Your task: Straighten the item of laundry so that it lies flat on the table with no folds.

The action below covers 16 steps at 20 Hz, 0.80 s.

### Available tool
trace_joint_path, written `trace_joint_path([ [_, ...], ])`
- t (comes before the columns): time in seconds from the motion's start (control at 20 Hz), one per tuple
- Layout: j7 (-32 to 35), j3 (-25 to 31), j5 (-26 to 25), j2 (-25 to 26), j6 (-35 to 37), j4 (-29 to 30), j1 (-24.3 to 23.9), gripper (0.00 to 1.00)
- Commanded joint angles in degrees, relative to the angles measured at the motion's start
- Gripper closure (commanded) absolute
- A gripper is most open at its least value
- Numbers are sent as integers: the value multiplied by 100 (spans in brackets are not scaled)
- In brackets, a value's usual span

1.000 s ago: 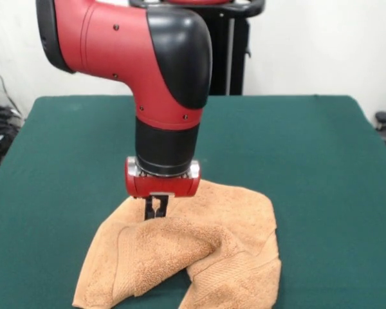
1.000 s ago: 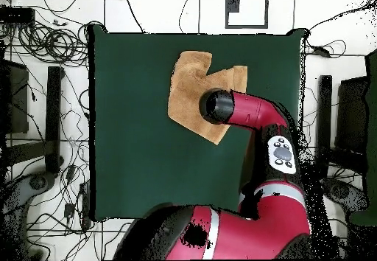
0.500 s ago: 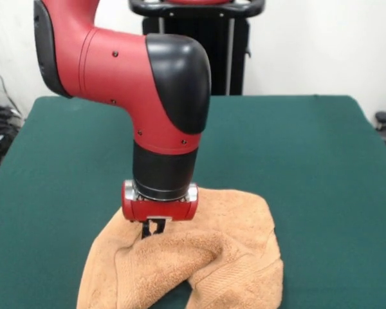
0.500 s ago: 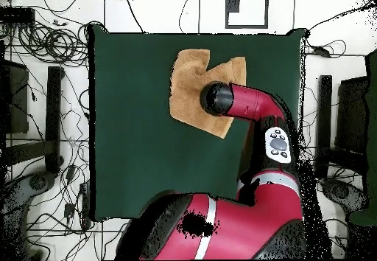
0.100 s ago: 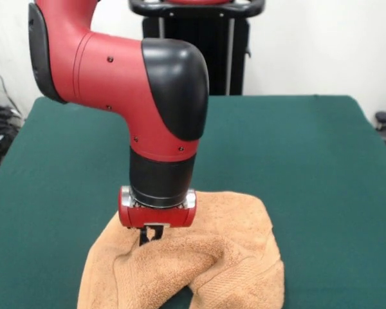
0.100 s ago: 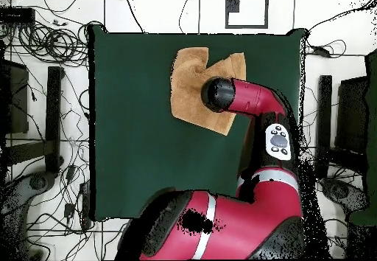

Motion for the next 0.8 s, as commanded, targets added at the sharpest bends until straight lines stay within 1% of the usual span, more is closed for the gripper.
trace_joint_path([
  [0.05,1151,289,201,1111,568,97,278,100],
  [0.2,1194,249,261,1051,909,54,298,100],
  [0.25,1204,268,285,1012,924,94,277,100],
  [0.3,1213,282,288,981,855,142,264,100],
  [0.45,1400,297,305,771,235,511,247,100],
  [0.8,1537,214,376,503,198,912,322,100],
])
